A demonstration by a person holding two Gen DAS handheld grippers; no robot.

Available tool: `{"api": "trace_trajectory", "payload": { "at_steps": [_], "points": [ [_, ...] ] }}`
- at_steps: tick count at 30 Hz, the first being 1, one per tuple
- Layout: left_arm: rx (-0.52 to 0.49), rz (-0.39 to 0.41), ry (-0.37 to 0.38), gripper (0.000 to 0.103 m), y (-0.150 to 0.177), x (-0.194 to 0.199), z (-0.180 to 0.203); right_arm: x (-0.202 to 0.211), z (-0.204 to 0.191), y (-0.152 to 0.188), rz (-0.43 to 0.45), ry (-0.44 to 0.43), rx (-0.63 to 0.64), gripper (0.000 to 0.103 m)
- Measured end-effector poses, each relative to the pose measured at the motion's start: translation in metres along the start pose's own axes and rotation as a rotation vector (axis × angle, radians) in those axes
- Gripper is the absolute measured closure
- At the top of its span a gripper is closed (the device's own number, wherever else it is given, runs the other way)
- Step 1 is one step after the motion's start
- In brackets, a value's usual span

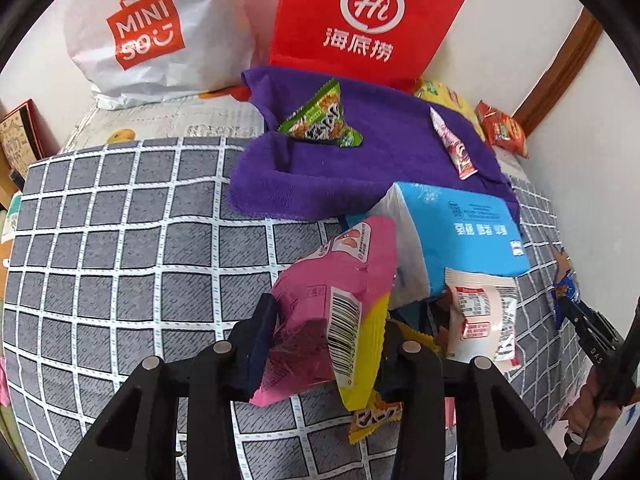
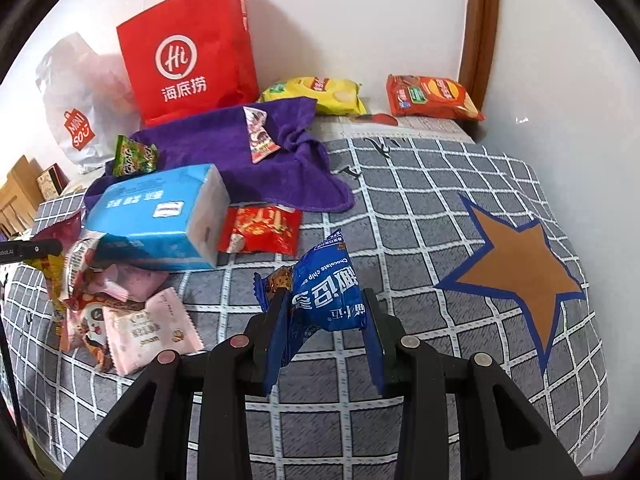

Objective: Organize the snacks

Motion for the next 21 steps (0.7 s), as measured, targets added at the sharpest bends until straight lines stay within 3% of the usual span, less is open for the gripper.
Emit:
{"api": "trace_trajectory", "payload": {
  "at_steps": [21],
  "points": [
    [-0.061,0.084,0.063,0.065,0.004,0.049,0.016,0.024,-0.051,-0.014,0.043,-0.053,0.048,0.068]
  ]
}}
Point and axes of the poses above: each gripper's, at about its wrist camera, not at the fingertips, and x roughly against the way its jaws point, z to its right, y to its underside, the point moved 2 cm from there along -x, roughly the way its jaws point, and after that the axes turned 1 degree about x, right-handed, at the moved point
